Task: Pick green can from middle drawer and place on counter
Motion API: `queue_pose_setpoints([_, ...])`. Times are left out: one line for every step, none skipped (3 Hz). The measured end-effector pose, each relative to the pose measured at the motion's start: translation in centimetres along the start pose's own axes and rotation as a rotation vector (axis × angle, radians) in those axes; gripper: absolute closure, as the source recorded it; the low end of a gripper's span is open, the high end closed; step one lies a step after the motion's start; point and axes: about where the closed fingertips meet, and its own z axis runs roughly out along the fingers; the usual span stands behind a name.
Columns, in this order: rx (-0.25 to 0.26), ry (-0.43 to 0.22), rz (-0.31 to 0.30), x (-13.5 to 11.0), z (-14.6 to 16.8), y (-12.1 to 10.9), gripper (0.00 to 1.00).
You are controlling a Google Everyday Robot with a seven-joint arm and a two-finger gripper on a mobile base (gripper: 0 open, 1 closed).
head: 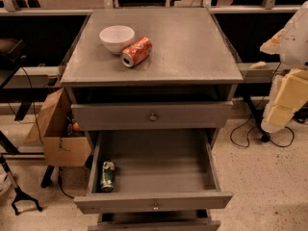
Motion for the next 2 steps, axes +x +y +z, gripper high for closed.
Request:
queue_pose_setpoints([0.000, 0.000, 0.000, 0.0, 0.0, 0.0, 0.00])
queue_pose_setpoints([-0.003, -0.042, 0.037, -0.8, 1.9, -0.6, 0.00])
